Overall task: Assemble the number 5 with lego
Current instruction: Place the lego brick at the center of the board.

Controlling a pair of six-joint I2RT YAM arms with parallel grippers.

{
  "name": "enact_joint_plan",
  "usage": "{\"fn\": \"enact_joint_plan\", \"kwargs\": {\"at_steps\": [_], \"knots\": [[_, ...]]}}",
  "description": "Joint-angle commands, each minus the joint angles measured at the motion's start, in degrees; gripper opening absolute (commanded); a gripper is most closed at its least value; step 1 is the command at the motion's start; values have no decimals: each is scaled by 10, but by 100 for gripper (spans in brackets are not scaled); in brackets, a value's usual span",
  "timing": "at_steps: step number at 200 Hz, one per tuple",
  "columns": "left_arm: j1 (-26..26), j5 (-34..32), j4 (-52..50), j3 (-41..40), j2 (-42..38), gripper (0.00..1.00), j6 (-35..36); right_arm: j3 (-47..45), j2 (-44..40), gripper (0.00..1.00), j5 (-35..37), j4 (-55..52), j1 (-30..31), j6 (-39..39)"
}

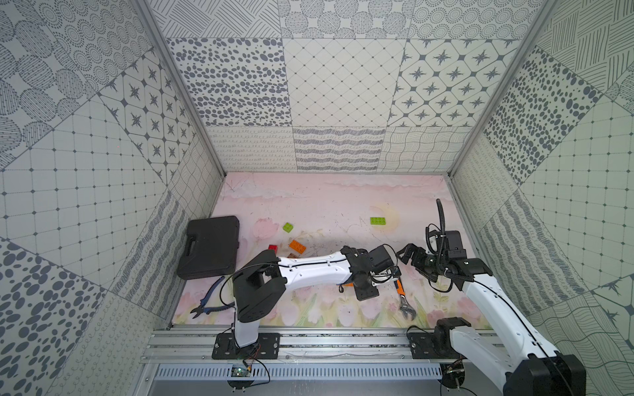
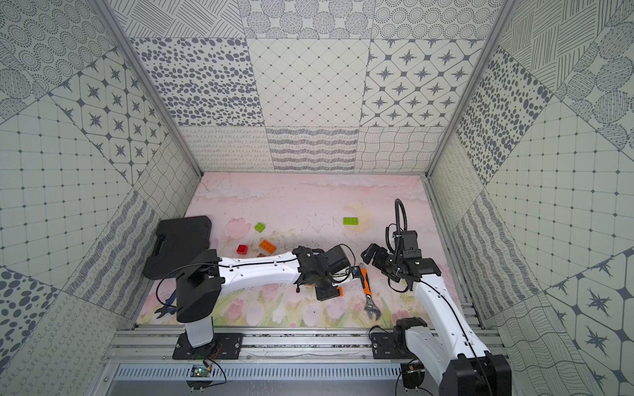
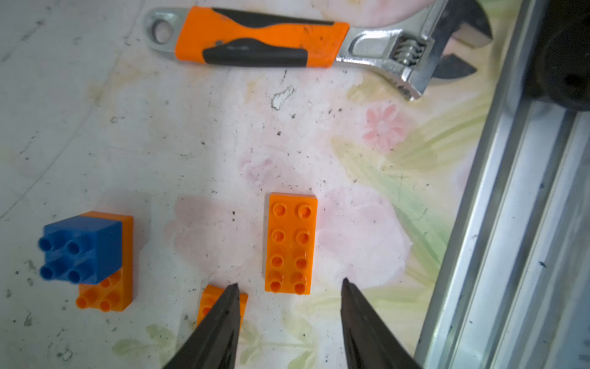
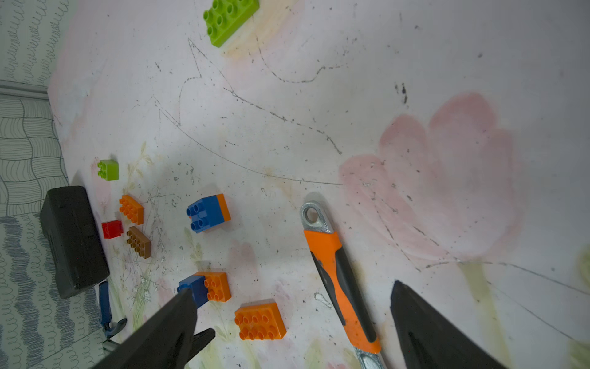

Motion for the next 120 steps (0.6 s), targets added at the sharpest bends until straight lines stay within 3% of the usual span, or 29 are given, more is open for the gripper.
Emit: {"fn": "enact_joint_plan", "kwargs": {"at_steps": [1, 31, 70, 120], "knots": [[24, -40, 153, -111, -127, 54, -134, 9, 6, 96, -30, 21, 18, -2], [52, -85, 273, -234, -244, 60, -229, 23, 14, 94, 81, 13, 141, 20], [66, -241, 318, -329, -339, 77, -370, 33, 63, 89, 202, 8, 305, 68], [118, -229, 305, -400, -403, 99, -502, 36, 124, 91, 290, 11, 454, 131]]}}
